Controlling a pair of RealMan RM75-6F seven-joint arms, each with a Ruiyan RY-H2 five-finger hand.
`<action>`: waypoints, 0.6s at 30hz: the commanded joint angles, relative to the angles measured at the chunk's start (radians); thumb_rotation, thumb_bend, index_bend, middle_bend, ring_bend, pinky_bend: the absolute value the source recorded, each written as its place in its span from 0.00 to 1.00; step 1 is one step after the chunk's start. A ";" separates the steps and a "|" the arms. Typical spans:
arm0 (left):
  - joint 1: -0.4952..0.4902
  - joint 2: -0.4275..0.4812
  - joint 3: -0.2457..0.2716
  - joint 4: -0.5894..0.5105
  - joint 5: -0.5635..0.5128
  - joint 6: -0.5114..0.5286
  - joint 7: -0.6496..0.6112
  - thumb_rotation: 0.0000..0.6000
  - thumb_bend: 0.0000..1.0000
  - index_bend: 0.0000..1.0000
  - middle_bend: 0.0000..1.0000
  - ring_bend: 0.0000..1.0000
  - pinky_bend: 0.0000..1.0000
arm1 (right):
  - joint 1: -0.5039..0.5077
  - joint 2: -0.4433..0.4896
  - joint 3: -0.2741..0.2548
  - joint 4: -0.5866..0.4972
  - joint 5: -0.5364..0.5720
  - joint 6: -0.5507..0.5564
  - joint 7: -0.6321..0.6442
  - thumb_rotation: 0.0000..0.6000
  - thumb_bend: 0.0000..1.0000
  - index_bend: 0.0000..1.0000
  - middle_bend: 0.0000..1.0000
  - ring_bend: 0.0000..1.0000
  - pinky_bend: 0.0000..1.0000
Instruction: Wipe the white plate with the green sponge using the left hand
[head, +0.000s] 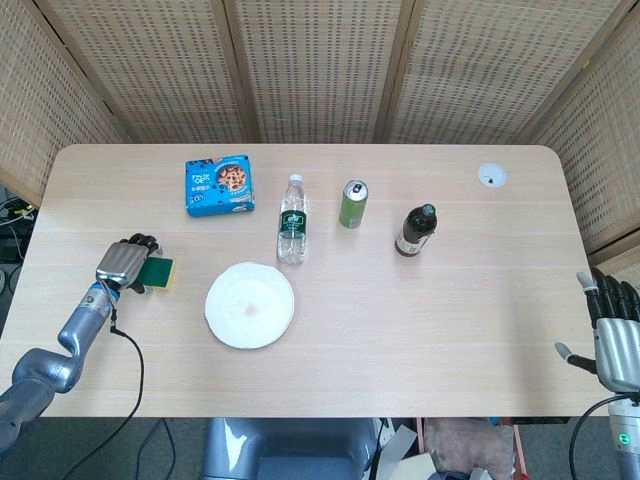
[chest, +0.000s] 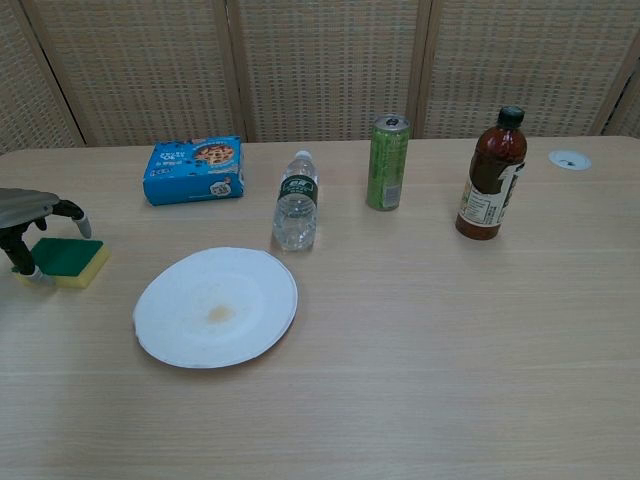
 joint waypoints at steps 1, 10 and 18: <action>-0.007 -0.008 0.003 0.005 -0.001 -0.008 -0.001 1.00 0.05 0.30 0.19 0.15 0.31 | 0.001 0.001 0.001 0.000 0.003 -0.003 0.004 1.00 0.00 0.04 0.00 0.00 0.00; -0.002 -0.034 0.005 0.022 0.007 0.062 0.003 1.00 0.09 0.59 0.46 0.42 0.56 | 0.004 0.007 0.001 0.000 0.008 -0.014 0.020 1.00 0.00 0.03 0.00 0.00 0.00; 0.001 0.026 -0.010 -0.054 0.029 0.210 -0.033 1.00 0.10 0.62 0.49 0.45 0.58 | 0.000 0.014 -0.001 -0.008 -0.002 -0.004 0.033 1.00 0.00 0.03 0.00 0.00 0.00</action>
